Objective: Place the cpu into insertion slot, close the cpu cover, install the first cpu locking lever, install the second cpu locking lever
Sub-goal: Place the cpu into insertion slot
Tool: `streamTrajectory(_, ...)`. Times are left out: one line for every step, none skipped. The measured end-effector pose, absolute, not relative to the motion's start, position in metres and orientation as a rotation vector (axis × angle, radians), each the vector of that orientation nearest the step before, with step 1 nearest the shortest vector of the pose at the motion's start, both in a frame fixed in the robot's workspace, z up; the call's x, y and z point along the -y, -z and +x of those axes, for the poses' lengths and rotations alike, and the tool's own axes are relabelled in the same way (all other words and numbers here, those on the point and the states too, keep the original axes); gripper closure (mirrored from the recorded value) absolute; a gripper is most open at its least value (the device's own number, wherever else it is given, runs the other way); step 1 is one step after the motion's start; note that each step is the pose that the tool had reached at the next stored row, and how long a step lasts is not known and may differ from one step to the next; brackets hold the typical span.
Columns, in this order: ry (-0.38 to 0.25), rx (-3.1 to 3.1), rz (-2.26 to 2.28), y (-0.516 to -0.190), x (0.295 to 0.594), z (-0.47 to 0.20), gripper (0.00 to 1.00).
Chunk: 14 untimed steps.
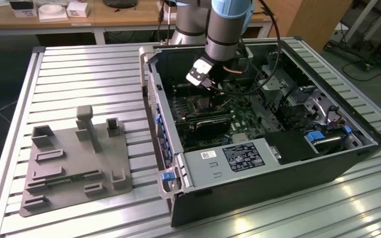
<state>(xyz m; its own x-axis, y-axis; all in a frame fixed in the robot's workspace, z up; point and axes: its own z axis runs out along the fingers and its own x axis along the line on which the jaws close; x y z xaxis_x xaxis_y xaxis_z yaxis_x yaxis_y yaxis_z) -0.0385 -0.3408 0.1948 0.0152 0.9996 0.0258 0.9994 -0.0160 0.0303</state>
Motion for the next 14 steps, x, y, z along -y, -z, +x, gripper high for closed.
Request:
streamTrajectory(-0.062,-2.201,2.236,-0.196,0.341,-0.038,0.38)
streamTrajectory(-0.062,-2.201,2.236,-0.197,0.341,-0.038,0.38)
streamTrajectory(-0.062,-2.201,2.236,-0.198,0.341,-0.038,0.38)
streamTrajectory(-0.062,-2.201,2.236,-0.199,0.341,-0.038,0.38)
streamTrajectory(-0.062,-2.201,2.236,-0.200,0.341,-0.038,0.38)
streamTrajectory(-0.062,-2.201,2.236,-0.201,0.341,-0.038,0.38)
streamTrajectory(-0.062,-2.201,2.236,-0.202,0.341,-0.038,0.38)
streamTrajectory(-0.062,-2.202,2.236,-0.204,0.341,-0.038,0.38)
streamTrajectory(-0.062,-2.202,2.236,-0.205,0.341,-0.038,0.38)
streamTrajectory(-0.062,-2.202,2.236,-0.207,0.341,-0.038,0.38)
streamTrajectory(-0.061,-2.202,2.236,-0.209,0.341,-0.038,0.38)
streamTrajectory(-0.062,-2.202,2.236,-0.210,0.341,-0.038,0.38)
streamTrajectory(-0.061,-2.202,2.236,-0.212,0.341,-0.038,0.38)
streamTrajectory(-0.061,-2.202,2.236,-0.213,0.341,-0.038,0.38)
